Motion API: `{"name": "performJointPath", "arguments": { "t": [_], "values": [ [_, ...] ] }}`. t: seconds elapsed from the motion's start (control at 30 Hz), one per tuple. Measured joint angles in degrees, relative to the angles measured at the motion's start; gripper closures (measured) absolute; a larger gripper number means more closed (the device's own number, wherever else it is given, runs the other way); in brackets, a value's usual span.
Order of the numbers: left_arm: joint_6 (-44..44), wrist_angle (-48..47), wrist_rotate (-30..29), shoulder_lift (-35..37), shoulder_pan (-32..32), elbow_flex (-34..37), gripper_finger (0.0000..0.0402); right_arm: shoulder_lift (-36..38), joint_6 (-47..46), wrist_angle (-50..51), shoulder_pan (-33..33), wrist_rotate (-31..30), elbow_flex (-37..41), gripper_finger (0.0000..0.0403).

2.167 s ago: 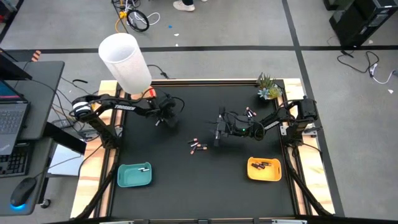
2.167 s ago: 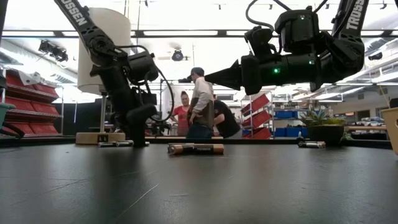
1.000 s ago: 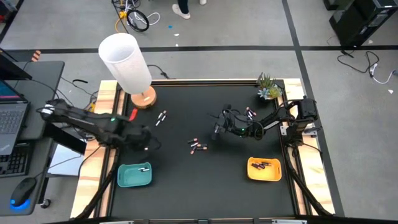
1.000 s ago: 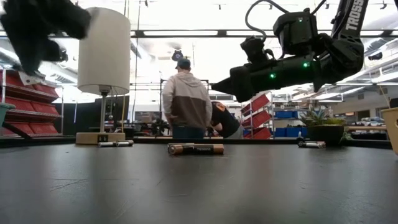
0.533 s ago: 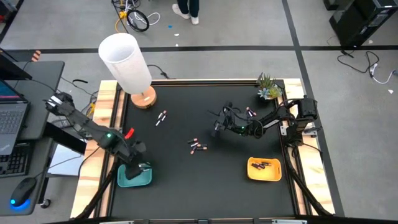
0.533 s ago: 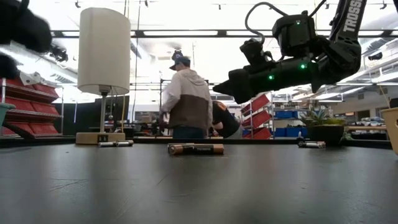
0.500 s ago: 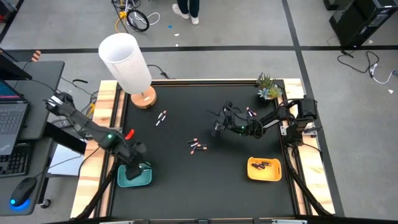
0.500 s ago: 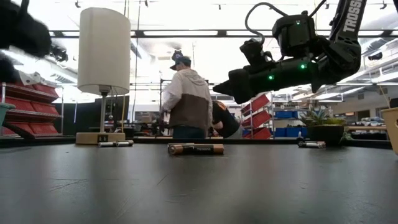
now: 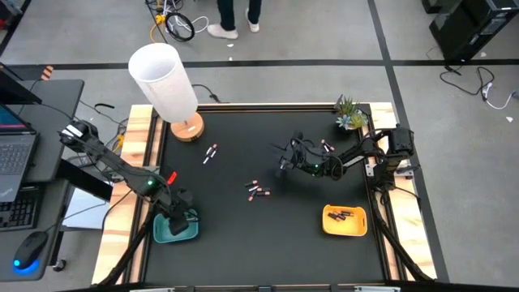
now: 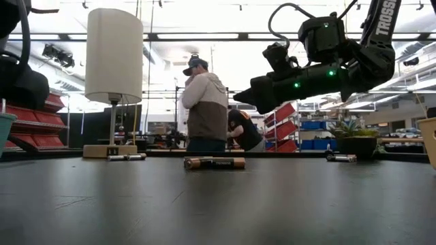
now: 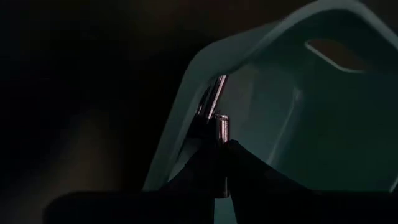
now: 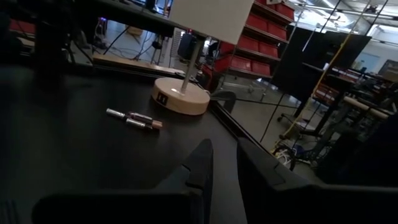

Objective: Sort batteries
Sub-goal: Put the silver battery into the green bin, then put the black battery into the yellow bin

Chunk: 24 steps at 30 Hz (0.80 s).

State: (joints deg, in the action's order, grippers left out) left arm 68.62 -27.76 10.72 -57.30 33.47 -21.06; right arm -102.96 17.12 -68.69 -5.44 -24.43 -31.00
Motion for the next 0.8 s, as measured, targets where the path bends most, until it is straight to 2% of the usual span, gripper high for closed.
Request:
{"name": "performJointPath", "arguments": {
  "t": [0.37, 0.53, 0.67, 0.8],
  "values": [
    [1.93, 3.38, 0.44, -2.48, 0.02, 0.06, 0.0354, 0.00, -0.44, 0.63, -0.39, 0.05, 0.02, 0.0343],
    [3.86, 3.14, 0.17, -2.86, 0.02, 0.06, 0.0318, 0.00, -0.44, 0.70, -0.39, 0.09, 0.02, 0.0343],
    [5.54, 2.62, 3.21, -2.87, 0.02, -0.86, 0.0284, 0.00, -0.52, 0.68, -0.39, 0.48, 0.02, 0.0343],
    [5.62, 2.19, 6.90, -2.86, 0.02, -4.11, 0.0276, 0.00, -0.52, 0.68, -0.39, 0.50, 0.02, 0.0343]
  ]
}}
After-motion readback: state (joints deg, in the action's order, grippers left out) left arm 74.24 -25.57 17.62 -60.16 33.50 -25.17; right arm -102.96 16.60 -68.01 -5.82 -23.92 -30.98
